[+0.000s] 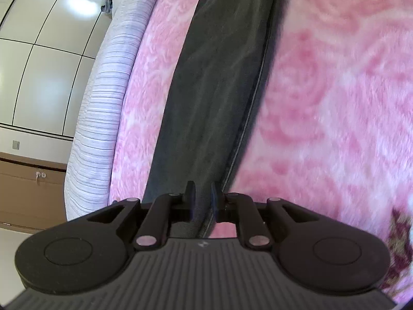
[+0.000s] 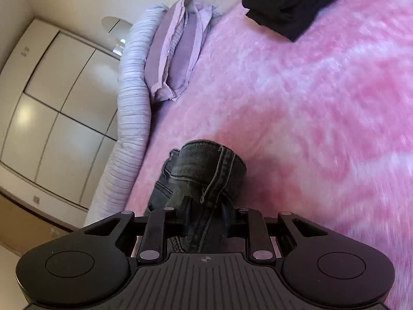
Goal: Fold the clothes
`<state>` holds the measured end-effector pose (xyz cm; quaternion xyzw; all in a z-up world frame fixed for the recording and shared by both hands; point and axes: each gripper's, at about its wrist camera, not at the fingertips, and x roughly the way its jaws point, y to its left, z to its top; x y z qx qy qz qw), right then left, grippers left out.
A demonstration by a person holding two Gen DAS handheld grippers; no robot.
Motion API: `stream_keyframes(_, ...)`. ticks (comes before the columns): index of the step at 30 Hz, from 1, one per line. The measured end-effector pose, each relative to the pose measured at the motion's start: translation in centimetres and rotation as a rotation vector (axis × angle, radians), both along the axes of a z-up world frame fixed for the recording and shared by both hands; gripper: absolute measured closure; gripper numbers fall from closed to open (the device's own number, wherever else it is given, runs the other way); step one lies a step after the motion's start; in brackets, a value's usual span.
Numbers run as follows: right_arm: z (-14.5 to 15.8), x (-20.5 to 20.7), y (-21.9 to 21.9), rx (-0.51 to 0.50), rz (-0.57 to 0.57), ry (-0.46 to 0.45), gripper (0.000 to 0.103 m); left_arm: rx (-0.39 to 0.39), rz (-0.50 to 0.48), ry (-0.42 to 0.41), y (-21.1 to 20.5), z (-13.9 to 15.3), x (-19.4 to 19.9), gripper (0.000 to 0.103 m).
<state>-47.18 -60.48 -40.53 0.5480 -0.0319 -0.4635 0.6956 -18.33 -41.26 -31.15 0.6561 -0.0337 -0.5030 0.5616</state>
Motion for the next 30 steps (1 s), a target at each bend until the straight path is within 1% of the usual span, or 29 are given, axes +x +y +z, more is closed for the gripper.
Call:
stream_keyframes(2, -0.6, 0.2, 0.5, 0.013, 0.0, 0.033, 0.079, -0.003, 0.006, 0.001, 0.3, 0.1, 0.0, 0.09)
stream_keyframes(3, -0.8, 0.1, 0.9, 0.015, -0.003, 0.045, 0.076, -0.006, 0.012, 0.003, 0.5, 0.1, 0.1, 0.09)
stream_keyframes(5, -0.1, -0.3, 2.1, 0.002, -0.014, 0.08, 0.061, -0.02, 0.029, 0.006, 1.3, 0.2, 0.3, 0.085)
stream_keyframes(6, 0.7, -0.3, 2.9, -0.013, -0.011, 0.121, 0.056, -0.031, 0.043, 0.009, 1.9, 0.2, 0.4, 0.082)
stream_keyframes(7, 1.6, -0.2, 4.0, -0.034, 0.005, 0.16, 0.055, -0.046, 0.062, 0.017, 2.3, 0.3, 0.7, 0.08)
stream_keyframes(10, 4.4, 1.4, 8.1, -0.13, 0.111, 0.239, 0.054, -0.096, 0.135, 0.054, 3.6, 0.5, 2.1, 0.078)
stream_keyframes(12, 6.5, 4.1, 11.8, -0.233, 0.244, 0.316, 0.053, -0.12, 0.171, 0.069, 4.6, 0.5, 2.8, 0.077)
stream_keyframes(14, 8.0, 7.7, 15.4, -0.339, 0.391, 0.389, 0.051, -0.13, 0.188, 0.068, 5.7, 0.4, 3.3, 0.073)
stream_keyframes(16, 9.0, 12.2, 19.8, -0.459, 0.564, 0.465, 0.048, -0.135, 0.198, 0.067, 6.7, 0.3, 3.8, 0.071)
stream_keyframes(19, 9.4, 20.0, 26.7, -0.644, 0.843, 0.559, 0.043, -0.142, 0.21, 0.069, 8.2, 0.2, 4.7, 0.068)
stream_keyframes(22, 8.9, 27.5, 33.1, -0.808, 1.057, 0.62, 0.042, -0.159, 0.24, 0.083, 10.0, 0.3, 5.7, 0.066)
stream_keyframes(26, 7.9, 38.1, 40.7, -1.0, 1.285, 0.658, 0.042, -0.179, 0.282, 0.104, 11.6, 0.1, 7.8, 0.063)
stream_keyframes(30, 5.8, 48.7, 45.6, -1.151, 1.421, 0.742, 0.042, -0.214, 0.324, 0.135, 12.5, -0.1, 10.4, 0.061)
